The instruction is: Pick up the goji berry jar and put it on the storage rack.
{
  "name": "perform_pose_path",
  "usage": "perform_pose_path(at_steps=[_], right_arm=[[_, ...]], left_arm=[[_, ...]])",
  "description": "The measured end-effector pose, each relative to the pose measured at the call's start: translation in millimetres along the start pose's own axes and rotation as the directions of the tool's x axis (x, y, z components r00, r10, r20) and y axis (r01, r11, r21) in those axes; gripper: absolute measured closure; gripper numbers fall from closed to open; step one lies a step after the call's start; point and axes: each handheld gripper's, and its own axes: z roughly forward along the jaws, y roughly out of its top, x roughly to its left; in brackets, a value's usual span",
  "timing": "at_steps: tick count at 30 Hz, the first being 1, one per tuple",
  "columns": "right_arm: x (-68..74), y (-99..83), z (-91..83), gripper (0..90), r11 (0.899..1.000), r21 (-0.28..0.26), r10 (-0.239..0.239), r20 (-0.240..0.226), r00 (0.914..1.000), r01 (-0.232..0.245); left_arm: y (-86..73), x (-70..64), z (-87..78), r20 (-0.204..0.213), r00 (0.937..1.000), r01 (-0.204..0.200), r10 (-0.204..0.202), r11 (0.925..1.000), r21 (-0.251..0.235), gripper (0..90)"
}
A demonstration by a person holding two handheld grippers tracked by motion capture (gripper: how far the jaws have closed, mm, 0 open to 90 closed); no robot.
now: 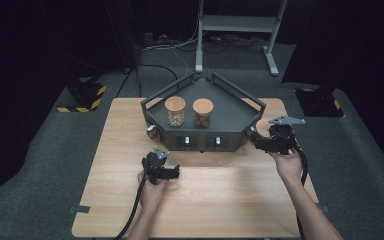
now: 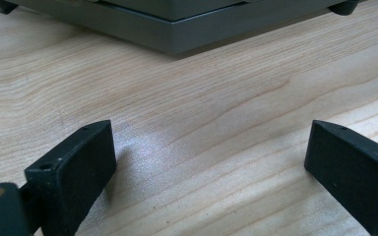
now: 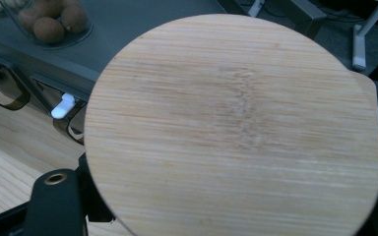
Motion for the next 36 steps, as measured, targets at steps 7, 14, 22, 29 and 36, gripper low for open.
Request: perform_pose_path(at_steps=[7, 14, 22, 29, 36], right_arm=[[-0.2, 6.4, -2.9, 25.5, 1.000, 0.000, -0.010, 0.001, 1.0000, 0.010], [0.2, 10.5, -5.6, 25.6, 1.000, -0.003, -0.016, 0.003, 0.9999, 0.016], [1.9, 17.7, -6.7, 25.6, 1.000, -0.005, -0.023, -0.009, 0.9997, 0.023], [5.9, 24.7, -6.8, 25.5, 0.999, -0.008, -0.037, -0.017, 0.9992, 0.037], [10.0, 33.2, -7.8, 25.6, 0.999, -0.012, -0.040, -0.029, 0.9988, 0.040]], left_arm=[[0.0, 0.0, 0.0, 0.000, 1.0000, 0.000, 0.000, 1.0000, 0.000, 5.4], [0.0, 0.0, 0.0, 0.000, 1.0000, 0.000, 0.000, 1.0000, 0.000, 5.3], [0.0, 0.0, 0.0, 0.000, 1.0000, 0.000, 0.000, 1.0000, 0.000, 5.4], [0.0, 0.0, 0.0, 0.000, 1.0000, 0.000, 0.000, 1.0000, 0.000, 5.4], [0.0, 0.0, 0.0, 0.000, 1.0000, 0.000, 0.000, 1.0000, 0.000, 5.3]])
